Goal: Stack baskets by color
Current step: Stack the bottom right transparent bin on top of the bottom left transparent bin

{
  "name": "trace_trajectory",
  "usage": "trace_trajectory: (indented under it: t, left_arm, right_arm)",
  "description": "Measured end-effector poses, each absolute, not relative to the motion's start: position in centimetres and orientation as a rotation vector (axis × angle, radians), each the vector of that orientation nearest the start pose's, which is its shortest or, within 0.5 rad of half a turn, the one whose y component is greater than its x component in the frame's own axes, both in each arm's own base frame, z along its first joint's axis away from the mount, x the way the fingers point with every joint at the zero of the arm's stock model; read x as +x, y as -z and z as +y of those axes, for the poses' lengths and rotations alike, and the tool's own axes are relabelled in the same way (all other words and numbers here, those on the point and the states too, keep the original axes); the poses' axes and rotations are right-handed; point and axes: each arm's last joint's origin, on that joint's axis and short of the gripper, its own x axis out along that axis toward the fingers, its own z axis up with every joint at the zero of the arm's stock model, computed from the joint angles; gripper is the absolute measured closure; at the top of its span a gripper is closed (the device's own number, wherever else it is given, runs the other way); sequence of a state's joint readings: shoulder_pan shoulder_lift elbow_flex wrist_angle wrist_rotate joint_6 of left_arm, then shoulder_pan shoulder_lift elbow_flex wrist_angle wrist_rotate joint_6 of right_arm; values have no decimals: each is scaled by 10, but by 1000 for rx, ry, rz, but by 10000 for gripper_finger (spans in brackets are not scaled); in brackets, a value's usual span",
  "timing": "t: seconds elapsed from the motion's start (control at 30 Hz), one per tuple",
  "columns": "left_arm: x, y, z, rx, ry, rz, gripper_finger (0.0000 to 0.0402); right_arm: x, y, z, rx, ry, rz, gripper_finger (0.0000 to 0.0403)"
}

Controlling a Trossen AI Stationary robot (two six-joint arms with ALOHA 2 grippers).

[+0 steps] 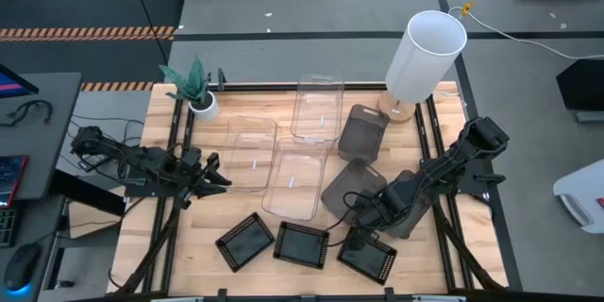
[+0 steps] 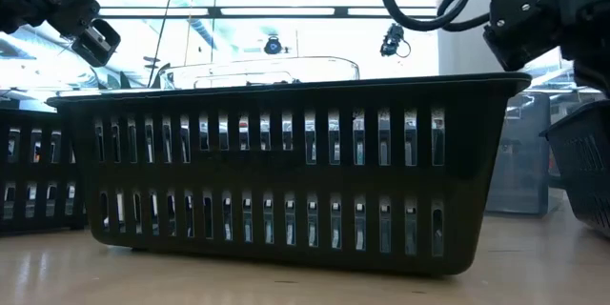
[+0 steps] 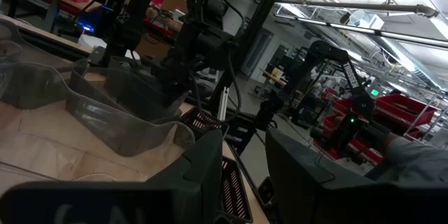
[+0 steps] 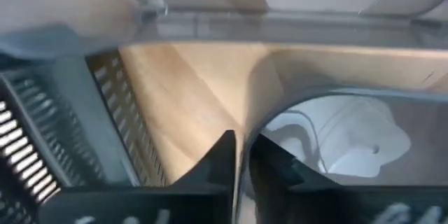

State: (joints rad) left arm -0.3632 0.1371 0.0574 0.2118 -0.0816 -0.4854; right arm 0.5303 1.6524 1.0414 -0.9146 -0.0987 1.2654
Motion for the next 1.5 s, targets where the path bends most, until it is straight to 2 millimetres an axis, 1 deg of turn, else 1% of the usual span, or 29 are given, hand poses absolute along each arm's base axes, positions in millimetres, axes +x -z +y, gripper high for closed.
trace_trajectory:
  t: [0.07, 0.13, 0.3, 0.5, 0.63, 0.83, 1.0, 1.1, 1.2, 1.33, 1.43, 1.5]
  left_arm:
    - [97, -193, -34, -511, 307, -58, 285]
    - [97, -193, -34, -511, 307, -58, 285]
    - [97, -193, -34, -511, 307, -58, 285]
    - [97, -193, -34, -511, 308, -58, 285]
    - [97, -193, -34, -511, 307, -59, 285]
    - [97, -193, -34, -511, 307, -58, 285]
    - [97, -193, -34, -511, 307, -58, 285]
    - [97, -193, -34, -511, 307, -59, 285]
    - [97, -193, -34, -511, 307, -59, 285]
    - [97, -193, -34, -511, 307, -59, 285]
    - [97, -193, -34, -511, 307, -58, 285]
    - [97, -193, -34, -511, 307, -59, 285]
  right_arm:
    - [242, -181, 144, 659, 480, 1570, 390]
    - [244, -187, 144, 662, 464, 1577, 395]
    - [250, -208, 146, 649, 473, 1570, 387]
    - [255, -235, 148, 632, 466, 1572, 396]
    - [261, -257, 152, 653, 425, 1538, 394]
    - [265, -296, 156, 629, 381, 1440, 394]
    - [269, -328, 159, 593, 333, 1313, 394]
    - [271, -343, 160, 555, 292, 1229, 394]
    - [275, -351, 161, 508, 266, 1144, 394]
    - [282, -354, 160, 464, 238, 1073, 394]
    - [292, -350, 157, 432, 234, 1041, 394]
    - [302, -342, 155, 415, 241, 1054, 394]
